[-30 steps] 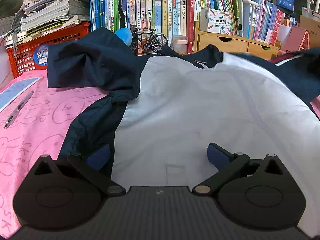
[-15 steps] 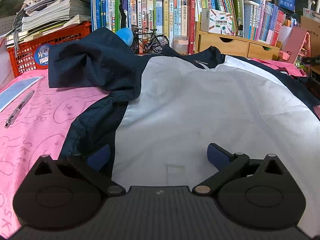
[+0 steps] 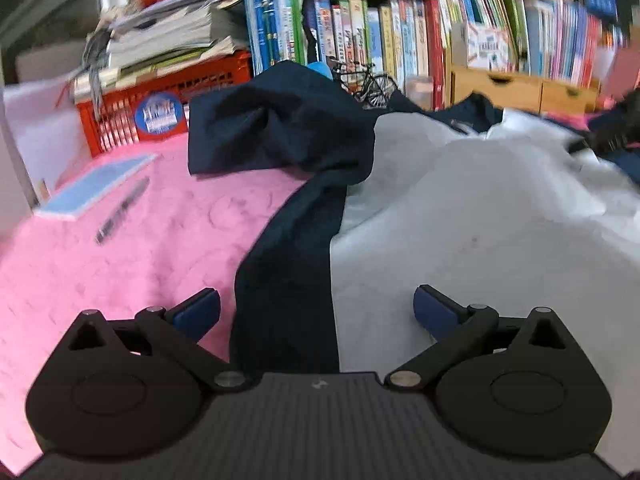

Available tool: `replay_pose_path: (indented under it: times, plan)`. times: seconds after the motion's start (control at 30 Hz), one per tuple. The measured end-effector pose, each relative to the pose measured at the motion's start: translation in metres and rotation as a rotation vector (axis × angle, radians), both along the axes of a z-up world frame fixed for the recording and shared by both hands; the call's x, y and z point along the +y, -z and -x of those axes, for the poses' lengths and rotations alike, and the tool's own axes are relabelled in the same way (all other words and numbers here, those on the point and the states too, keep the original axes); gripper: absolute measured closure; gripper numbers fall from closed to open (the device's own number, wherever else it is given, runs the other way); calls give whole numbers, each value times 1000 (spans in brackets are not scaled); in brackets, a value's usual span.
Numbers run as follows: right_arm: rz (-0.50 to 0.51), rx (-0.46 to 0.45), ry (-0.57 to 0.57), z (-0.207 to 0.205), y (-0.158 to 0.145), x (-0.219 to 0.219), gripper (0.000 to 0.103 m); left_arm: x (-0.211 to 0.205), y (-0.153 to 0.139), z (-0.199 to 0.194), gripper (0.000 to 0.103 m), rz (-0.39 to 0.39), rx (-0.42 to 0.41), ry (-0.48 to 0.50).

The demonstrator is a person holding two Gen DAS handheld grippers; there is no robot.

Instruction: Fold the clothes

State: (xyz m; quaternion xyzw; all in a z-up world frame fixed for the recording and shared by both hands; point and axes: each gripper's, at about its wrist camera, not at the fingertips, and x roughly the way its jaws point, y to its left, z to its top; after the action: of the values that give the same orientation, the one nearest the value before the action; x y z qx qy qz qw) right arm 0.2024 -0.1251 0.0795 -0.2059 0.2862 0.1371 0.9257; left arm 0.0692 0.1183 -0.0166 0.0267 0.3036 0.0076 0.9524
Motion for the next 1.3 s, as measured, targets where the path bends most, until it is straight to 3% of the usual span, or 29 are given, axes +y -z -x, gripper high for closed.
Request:
replay_pose_path:
  times: [0.03, 0.07, 0.2, 0.23, 0.3, 0.33, 0.37, 0.4, 0.43, 0.5, 0.63, 0.73, 0.77, 0.83, 0.87, 0.93, 1.03, 1.1, 1.13, 1.17, 1.2, 1.23, 1.27, 1.3]
  plan:
    - [-75, 11, -45, -4, -14, 12, 5, 1, 0, -1, 0, 18, 6, 2]
    - [-151, 26, -91, -8, -26, 24, 0, 3, 0, -2, 0, 36, 13, 5]
    - [-484, 225, -203, -66, -52, 100, 0, 7, -1, -4, 0, 66, 18, 18]
    - [-534, 279, -206, -85, -52, 124, 0, 7, -1, -3, 0, 65, 16, 20]
    - [-518, 397, -205, -123, -42, 181, 0, 9, -1, -3, 0, 69, 15, 27]
    - [-492, 449, -195, -137, -33, 206, 8, 9, -1, -2, 0, 71, 13, 31]
    - [-464, 500, -184, -150, -23, 231, 66, 10, -1, -2, 0, 73, 12, 36]
    - [-464, 545, -164, -160, -16, 246, 102, 10, -1, -2, 0, 75, 10, 43]
    - [-497, 554, -132, -166, -14, 252, 98, 11, -1, -1, 0, 77, 8, 49]
    - [-557, 400, -120, -155, -35, 244, 98, 11, 0, -1, 0, 81, 6, 59]
    - [-659, -55, -86, -102, -113, 168, 98, 12, -1, 0, 0, 89, 3, 59]
    - [-687, -235, 5, -50, -140, 89, 97, 13, -1, 0, 0, 95, 0, 56]
    - [-642, -267, 25, -29, -141, 67, 97, 13, -2, 0, 0, 95, 0, 56]
    - [-504, -258, 61, 0, -128, 43, 93, 13, -2, 0, 0, 93, 1, 55]
    - [-431, -203, 81, 10, -112, 36, 92, 13, -2, 0, 0, 91, 1, 53]
    - [-312, -57, 104, 25, -78, 24, 90, 12, -1, 0, 0, 87, 2, 50]
    - [-235, 260, 60, 43, -20, 18, 87, 12, -1, 1, 0, 83, 1, 45]
    - [-220, 353, -32, 63, -2, 14, 83, 13, 0, 1, 0, 85, 1, 45]
    - [-223, 350, -90, 71, -6, 12, 74, 13, 0, 1, 0, 86, 1, 45]
    - [-227, 342, -147, 79, -11, 9, 52, 13, 0, 1, 0, 86, 2, 45]
    - [-231, 333, -205, 87, -16, 7, 42, 13, 0, 1, 0, 83, 3, 44]
    - [-235, 314, -237, 89, -24, 4, 15, 12, 0, 1, 0, 81, 3, 44]
    - [-238, 292, -263, 90, -33, 1, 0, 12, 0, 1, 0, 79, 4, 43]
    - [-235, 268, -274, 89, -42, -6, 0, 12, 0, 1, 0, 80, 4, 43]
